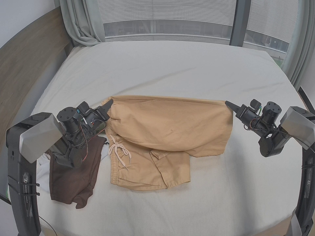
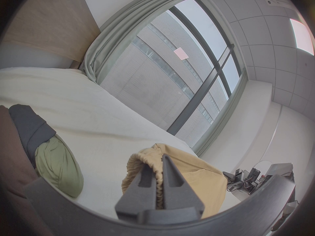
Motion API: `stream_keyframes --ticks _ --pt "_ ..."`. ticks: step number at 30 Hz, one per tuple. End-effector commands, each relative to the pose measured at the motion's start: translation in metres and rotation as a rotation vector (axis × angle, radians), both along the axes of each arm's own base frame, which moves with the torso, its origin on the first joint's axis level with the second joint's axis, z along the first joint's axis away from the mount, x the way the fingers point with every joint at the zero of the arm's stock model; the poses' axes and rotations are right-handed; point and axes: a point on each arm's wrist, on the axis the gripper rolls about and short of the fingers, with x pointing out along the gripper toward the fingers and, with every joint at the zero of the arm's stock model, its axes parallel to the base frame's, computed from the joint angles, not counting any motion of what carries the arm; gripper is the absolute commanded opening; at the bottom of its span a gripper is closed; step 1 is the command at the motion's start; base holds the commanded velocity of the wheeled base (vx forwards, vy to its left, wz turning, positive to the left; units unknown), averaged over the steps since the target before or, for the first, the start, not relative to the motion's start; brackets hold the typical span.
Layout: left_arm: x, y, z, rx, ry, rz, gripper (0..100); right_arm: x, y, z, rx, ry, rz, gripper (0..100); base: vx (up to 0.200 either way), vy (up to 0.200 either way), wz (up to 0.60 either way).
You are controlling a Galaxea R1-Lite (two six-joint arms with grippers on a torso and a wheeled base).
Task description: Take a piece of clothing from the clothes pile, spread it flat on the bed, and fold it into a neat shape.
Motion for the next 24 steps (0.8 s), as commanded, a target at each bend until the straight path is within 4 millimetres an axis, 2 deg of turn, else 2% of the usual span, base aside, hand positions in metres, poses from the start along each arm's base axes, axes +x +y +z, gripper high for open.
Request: stream_keyframes --ticks 1,13,14,15,20,24 --pt "0.004 0.000 -0.009 0.000 0.014 0.003 0 0.009 0.002 -0.003 0.000 -0.005 0.004 0 0.000 0.000 0.00" --pt "0.008 0.001 -0.013 -0.005 0.012 0.007 0 0.021 0.003 -0.010 -0.001 0.000 0.004 0 0.000 0.000 0.00" --pt "0.010 0.001 -0.014 -0.008 0.010 0.007 0 0.022 0.003 -0.009 0.001 -0.005 0.004 100 0.000 0.000 0.00" --pt "0.012 0.001 -0.013 -0.009 0.002 0.007 100 0.023 0.003 -0.009 0.001 -0.010 0.004 100 0.000 0.000 0.00" --pt "0.020 0.000 -0.009 -0.038 -0.012 -0.001 100 0.033 0.000 -0.003 0.005 -0.050 -0.022 100 0.000 0.000 0.00" --pt "0.021 -0.003 -0.008 -0.083 0.025 -0.017 100 0.028 0.000 -0.005 0.007 -0.038 -0.034 100 0.000 0.000 0.00"
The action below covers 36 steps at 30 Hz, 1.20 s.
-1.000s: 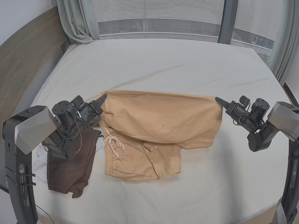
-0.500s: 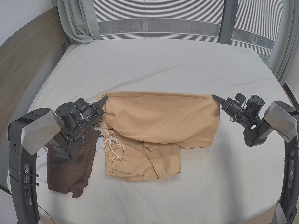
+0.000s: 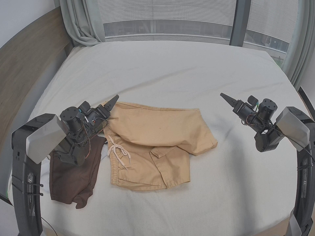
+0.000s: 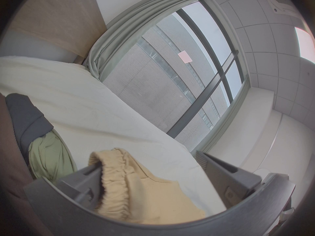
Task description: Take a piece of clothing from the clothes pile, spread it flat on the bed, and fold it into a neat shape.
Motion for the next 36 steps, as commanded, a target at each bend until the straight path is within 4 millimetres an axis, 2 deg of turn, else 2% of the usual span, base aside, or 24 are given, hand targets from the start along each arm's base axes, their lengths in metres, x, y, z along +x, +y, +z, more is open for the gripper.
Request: stream_keyframes --ticks 1,6,11,13,14,18,22,24,30,34,36 --pt "0.002 -0.003 -0.001 -0.022 0.030 -0.008 100 -0.009 0.001 -0.007 -0.004 0.034 -0.002 100 0.000 0.000 0.00" --pt "-0.001 0.001 -0.011 -0.016 0.114 0.025 100 -0.036 0.007 -0.001 -0.013 0.061 0.012 100 0.000 0.000 0.00" --pt "-0.018 0.009 -0.012 -0.001 0.174 0.047 100 -0.062 0.034 -0.005 -0.050 0.093 0.077 100 0.000 0.000 0.00" --pt "-0.021 0.011 -0.012 0.008 0.181 0.051 100 -0.065 0.039 -0.006 -0.059 0.098 0.090 100 0.000 0.000 0.00" --pt "-0.027 0.015 -0.013 0.041 0.193 0.062 100 -0.072 0.051 -0.010 -0.076 0.111 0.119 100 0.000 0.000 0.00" --pt "-0.042 0.025 -0.016 0.118 0.212 0.090 100 -0.085 0.075 -0.015 -0.090 0.138 0.184 100 0.000 0.000 0.00" --pt "-0.052 0.030 -0.017 0.167 0.216 0.096 100 -0.093 0.090 -0.016 -0.099 0.150 0.225 100 0.000 0.000 0.00" --pt "-0.064 0.031 -0.012 0.187 0.218 0.093 100 -0.099 0.103 -0.019 -0.105 0.169 0.261 100 0.000 0.000 0.00" --pt "-0.087 0.031 -0.004 0.187 0.198 0.048 100 -0.107 0.122 -0.028 -0.118 0.202 0.314 100 0.000 0.000 0.00" --pt "-0.096 0.031 -0.008 0.193 0.213 0.039 100 -0.111 0.131 -0.036 -0.135 0.245 0.339 100 0.000 0.000 0.00" --pt "-0.100 0.031 -0.009 0.199 0.222 0.023 100 -0.113 0.142 -0.040 -0.162 0.262 0.335 100 0.000 0.000 0.00"
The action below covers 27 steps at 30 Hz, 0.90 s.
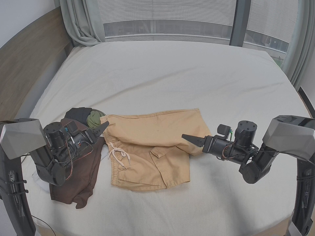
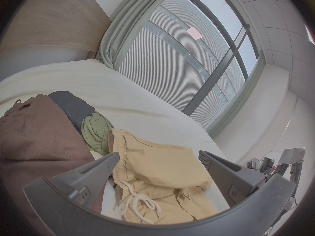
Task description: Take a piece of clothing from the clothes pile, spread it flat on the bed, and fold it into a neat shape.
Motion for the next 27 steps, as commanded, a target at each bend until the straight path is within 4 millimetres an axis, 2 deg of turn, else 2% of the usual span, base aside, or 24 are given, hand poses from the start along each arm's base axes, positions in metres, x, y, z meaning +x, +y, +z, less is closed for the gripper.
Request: stream_keyframes --ticks 1,10,13,18,27 --pt "-0.010 -0.001 0.005 0.009 0.001 -0.015 100 -0.005 0.023 -0.010 -0.043 0.019 0.013 100 0.000 0.000 0.00" --pt "-0.012 -0.001 0.003 0.023 0.006 -0.020 100 -0.002 0.058 -0.017 -0.146 0.097 -0.019 100 0.000 0.000 0.00" --pt "-0.011 0.001 0.000 0.023 0.012 -0.016 100 0.007 0.069 -0.031 -0.182 0.131 -0.044 100 0.000 0.000 0.00" --pt "-0.011 0.001 0.002 0.022 0.008 -0.022 100 0.006 0.085 -0.043 -0.206 0.160 -0.017 100 0.000 0.000 0.00" --pt "-0.011 0.001 0.003 0.022 0.005 -0.023 100 0.014 0.101 -0.056 -0.245 0.192 -0.068 100 0.000 0.000 0.00"
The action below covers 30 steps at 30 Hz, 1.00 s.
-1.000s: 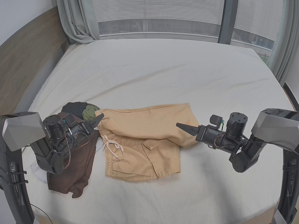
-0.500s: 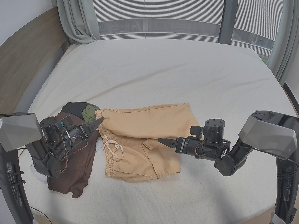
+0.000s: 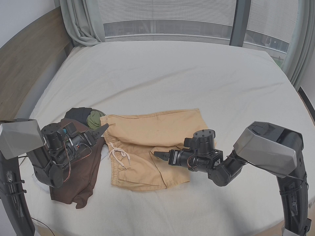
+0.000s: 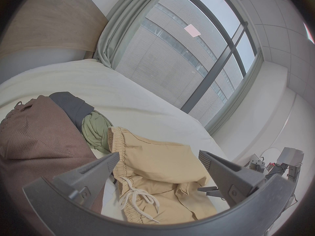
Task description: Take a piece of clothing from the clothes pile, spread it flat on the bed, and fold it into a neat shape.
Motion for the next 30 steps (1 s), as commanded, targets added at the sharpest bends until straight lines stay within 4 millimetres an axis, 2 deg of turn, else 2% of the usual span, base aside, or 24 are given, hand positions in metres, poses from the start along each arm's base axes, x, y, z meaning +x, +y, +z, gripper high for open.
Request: stream_keyframes --ticks 1,9,24,30 --pt "0.000 0.000 0.000 0.000 -0.001 0.000 100 0.004 0.009 -0.012 -0.001 0.015 0.002 100 0.000 0.000 0.00" --pt "0.000 0.000 -0.001 0.000 0.002 0.000 100 0.004 0.025 -0.014 0.034 0.093 -0.007 100 0.000 0.000 0.00" --pt "0.001 0.000 -0.001 -0.001 -0.002 0.000 100 0.018 0.037 -0.020 0.048 0.118 -0.077 100 0.000 0.000 0.00" --pt "0.002 0.000 0.000 -0.001 -0.005 0.000 100 0.023 0.039 -0.028 0.058 0.119 -0.097 100 0.000 0.000 0.00"
